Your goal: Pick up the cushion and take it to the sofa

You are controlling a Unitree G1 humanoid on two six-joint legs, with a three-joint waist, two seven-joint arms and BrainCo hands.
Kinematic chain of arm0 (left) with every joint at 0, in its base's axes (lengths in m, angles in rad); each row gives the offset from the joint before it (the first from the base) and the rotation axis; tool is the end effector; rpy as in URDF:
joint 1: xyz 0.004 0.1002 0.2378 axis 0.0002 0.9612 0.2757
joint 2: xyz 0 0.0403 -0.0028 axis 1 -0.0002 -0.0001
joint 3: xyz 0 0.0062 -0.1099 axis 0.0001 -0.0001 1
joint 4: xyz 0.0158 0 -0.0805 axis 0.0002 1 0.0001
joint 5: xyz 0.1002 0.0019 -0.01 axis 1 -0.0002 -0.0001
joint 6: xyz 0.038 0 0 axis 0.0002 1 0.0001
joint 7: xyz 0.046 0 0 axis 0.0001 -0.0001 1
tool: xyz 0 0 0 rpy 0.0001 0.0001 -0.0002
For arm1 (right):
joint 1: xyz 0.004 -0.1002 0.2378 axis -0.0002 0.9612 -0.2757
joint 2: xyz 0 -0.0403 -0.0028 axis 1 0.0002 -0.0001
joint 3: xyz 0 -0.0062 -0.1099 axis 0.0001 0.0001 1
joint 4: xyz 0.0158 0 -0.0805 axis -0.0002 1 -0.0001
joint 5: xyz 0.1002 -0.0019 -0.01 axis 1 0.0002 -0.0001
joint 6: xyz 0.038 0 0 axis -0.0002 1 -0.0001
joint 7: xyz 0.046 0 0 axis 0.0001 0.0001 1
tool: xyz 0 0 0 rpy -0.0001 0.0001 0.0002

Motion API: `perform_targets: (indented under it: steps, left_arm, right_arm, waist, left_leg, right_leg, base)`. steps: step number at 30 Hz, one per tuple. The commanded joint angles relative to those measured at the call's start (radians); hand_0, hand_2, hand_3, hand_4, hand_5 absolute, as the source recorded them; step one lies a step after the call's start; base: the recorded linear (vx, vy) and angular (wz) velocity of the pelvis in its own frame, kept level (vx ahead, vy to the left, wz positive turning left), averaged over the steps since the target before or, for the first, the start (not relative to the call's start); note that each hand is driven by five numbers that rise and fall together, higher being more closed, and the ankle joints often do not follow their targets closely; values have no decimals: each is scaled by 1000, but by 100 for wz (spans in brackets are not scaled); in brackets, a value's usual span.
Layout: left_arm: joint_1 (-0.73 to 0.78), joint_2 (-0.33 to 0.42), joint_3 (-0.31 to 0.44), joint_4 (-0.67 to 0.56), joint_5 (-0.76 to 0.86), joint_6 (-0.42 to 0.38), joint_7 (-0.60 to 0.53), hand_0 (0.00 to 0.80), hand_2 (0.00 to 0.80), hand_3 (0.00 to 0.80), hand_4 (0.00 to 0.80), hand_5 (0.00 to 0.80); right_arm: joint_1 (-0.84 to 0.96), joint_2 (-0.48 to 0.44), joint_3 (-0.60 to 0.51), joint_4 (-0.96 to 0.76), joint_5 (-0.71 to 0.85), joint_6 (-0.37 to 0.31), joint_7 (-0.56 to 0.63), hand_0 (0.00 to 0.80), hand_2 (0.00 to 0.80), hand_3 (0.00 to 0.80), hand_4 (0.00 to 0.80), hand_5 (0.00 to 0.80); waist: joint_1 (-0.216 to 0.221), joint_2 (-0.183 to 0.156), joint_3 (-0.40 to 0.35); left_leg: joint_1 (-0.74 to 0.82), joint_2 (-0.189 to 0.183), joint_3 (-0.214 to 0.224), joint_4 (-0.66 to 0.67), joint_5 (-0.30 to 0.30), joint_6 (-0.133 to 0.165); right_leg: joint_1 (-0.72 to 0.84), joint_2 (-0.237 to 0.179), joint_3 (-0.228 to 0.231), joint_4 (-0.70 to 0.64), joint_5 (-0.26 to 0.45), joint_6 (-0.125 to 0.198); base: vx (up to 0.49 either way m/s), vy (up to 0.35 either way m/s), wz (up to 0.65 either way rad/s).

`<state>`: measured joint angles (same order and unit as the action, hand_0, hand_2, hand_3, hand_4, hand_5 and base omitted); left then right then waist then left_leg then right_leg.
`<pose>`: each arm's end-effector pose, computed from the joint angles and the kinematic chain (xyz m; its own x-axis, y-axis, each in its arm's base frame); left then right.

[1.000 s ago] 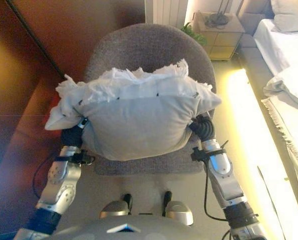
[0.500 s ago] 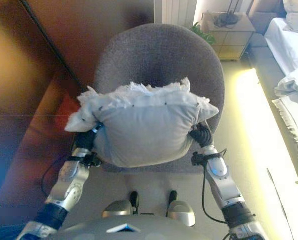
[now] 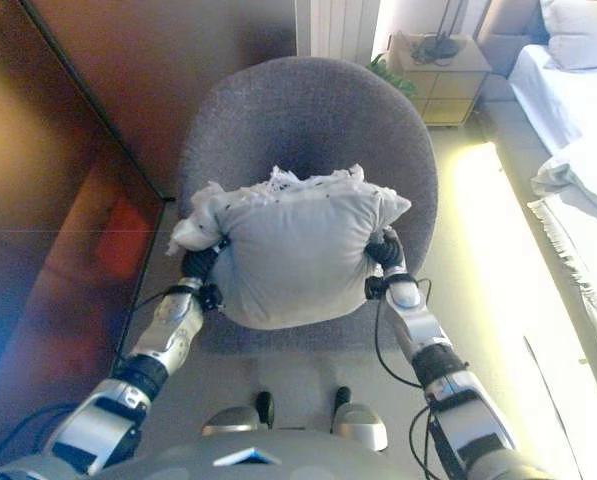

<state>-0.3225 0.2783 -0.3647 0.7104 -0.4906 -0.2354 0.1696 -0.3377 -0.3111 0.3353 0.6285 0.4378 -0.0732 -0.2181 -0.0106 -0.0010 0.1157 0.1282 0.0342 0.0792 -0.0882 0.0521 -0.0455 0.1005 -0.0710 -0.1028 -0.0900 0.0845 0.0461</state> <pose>0.2456 0.1676 -0.0141 0.9705 0.0187 -0.2403 -0.0244 0.9995 -0.0205 0.2539 -0.1733 -0.0020 0.9551 -0.0608 -0.2901 0.0447 0.9971 -0.0617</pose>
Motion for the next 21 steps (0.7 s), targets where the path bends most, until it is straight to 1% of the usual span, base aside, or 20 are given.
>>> perform_targets:
  steps: [1, 3, 5, 7, 8, 9, 10, 11, 13, 14, 17, 18, 21]
  left_arm:
    - [-272, -110, -115, 89, 64, -38, -18, 800, 800, 800, 800, 800]
    - [-296, -103, -125, 131, 71, -25, -19, 800, 800, 800, 800, 800]
    - [-319, -99, -129, 173, 52, 16, -26, 800, 800, 800, 800, 800]
    - [-340, -95, -131, 212, 50, 36, -29, 800, 800, 800, 800, 800]
    - [-366, -85, -133, 250, 26, 48, -37, 775, 775, 775, 775, 775]
    - [-375, -83, -132, 260, 28, 52, -38, 599, 599, 599, 599, 599]
    - [-403, -74, -132, 282, 33, 58, -39, 339, 339, 339, 339, 339]
    - [-440, -65, -135, 310, 19, 65, -45, 0, 0, 0, 0, 0]
    - [-499, -54, -131, 364, 8, 84, -74, 0, 0, 0, 0, 0]
    - [-521, -51, -131, 384, 0, 80, -80, 0, 0, 0, 0, 0]
    - [-557, -36, -126, 414, -13, 92, -92, 0, 0, 0, 0, 0]
    - [-557, -29, -120, 419, -17, 105, -80, 0, 0, 0, 0, 0]
    - [-529, -2, -102, 415, -23, 122, -40, 0, 0, 0, 0, 0]
  right_arm:
    - [-209, 119, 66, 38, 40, -28, 21, 800, 800, 800, 800, 800]
    - [-228, 126, 62, 87, 48, -10, 21, 800, 800, 800, 800, 800]
    - [-247, 139, 51, 155, 101, 14, 36, 800, 800, 800, 800, 800]
    - [-261, 149, 39, 214, 108, 39, 39, 800, 800, 800, 800, 800]
    - [-281, 152, 40, 258, 113, 58, 33, 800, 800, 800, 800, 800]
    - [-288, 152, 41, 269, 114, 67, 30, 800, 800, 800, 800, 800]
    - [-320, 149, 45, 309, 118, 67, 31, 800, 800, 800, 800, 800]
    - [-364, 141, 49, 348, 130, 59, 40, 800, 800, 800, 800, 800]
    - [-435, 119, 38, 414, 165, 78, 54, 800, 800, 800, 800, 800]
    - [-464, 106, 26, 446, 178, 91, 66, 0, 0, 0, 0, 0]
    - [-529, 70, -3, 517, 192, 100, 68, 0, 0, 0, 0, 0]
    - [-537, 52, -15, 527, 199, 109, 69, 0, 0, 0, 0, 0]
    - [-505, 19, -27, 502, 184, 113, 60, 0, 0, 0, 0, 0]
  waist:
    - [2, -1, -21]
    - [2, -1, -26]
    - [3, -4, -27]
    - [4, -7, -27]
    - [7, -10, -27]
    - [7, -11, -25]
    - [10, -15, -22]
    - [12, -17, -15]
    - [10, -16, 0]
    - [8, -13, 8]
    - [9, -6, 21]
    - [7, -3, 23]
    - [2, 2, 15]
  left_leg:
    - [-2, 4, 7, 11, -104, 8]
    - [12, 5, 9, 9, -103, 8]
    - [25, 7, 6, 9, -103, 9]
    - [32, 9, 5, 12, -102, 9]
    - [30, 10, 0, 11, -101, 10]
    - [29, 11, -2, 12, -101, 11]
    - [17, 11, -8, 12, -101, 12]
    - [2, 9, -12, 12, -101, 12]
    - [-22, 6, -16, 12, -101, 12]
    - [-30, 4, -17, 12, -100, 12]
    - [-43, -1, -17, 12, -99, 13]
    - [-44, -3, -15, 13, -97, 13]
    - [-38, -8, -7, 16, -95, 12]
  right_leg:
    - [17, -37, 11, 3, -73, 70]
    - [25, -34, 19, 3, -67, 74]
    - [34, -30, 28, 3, -57, 79]
    - [40, -27, 34, 3, -49, 82]
    - [37, -24, 39, 3, -43, 87]
    - [35, -23, 40, 3, -42, 88]
    - [25, -20, 44, 3, -39, 87]
    - [10, -19, 48, 4, -37, 87]
    - [-14, -21, 48, 8, -37, 89]
    - [-22, -23, 47, 10, -37, 90]
    - [-40, -32, 39, 22, -40, 94]
    - [-45, -36, 36, 28, -40, 96]
    - [-44, -42, 32, 37, -42, 97]
  base:
    - [213, -2, -2]
    - [218, -6, -1]
    - [240, -33, 0]
    - [195, -46, -1]
    - [103, -42, -3]
    - [57, -59, -2]
    - [-49, -40, -2]
    - [-113, -27, -3]
    - [-127, 21, 0]
    - [-115, 44, 5]
    - [-76, 54, 6]
    - [-14, 70, 7]
    - [58, 61, 4]
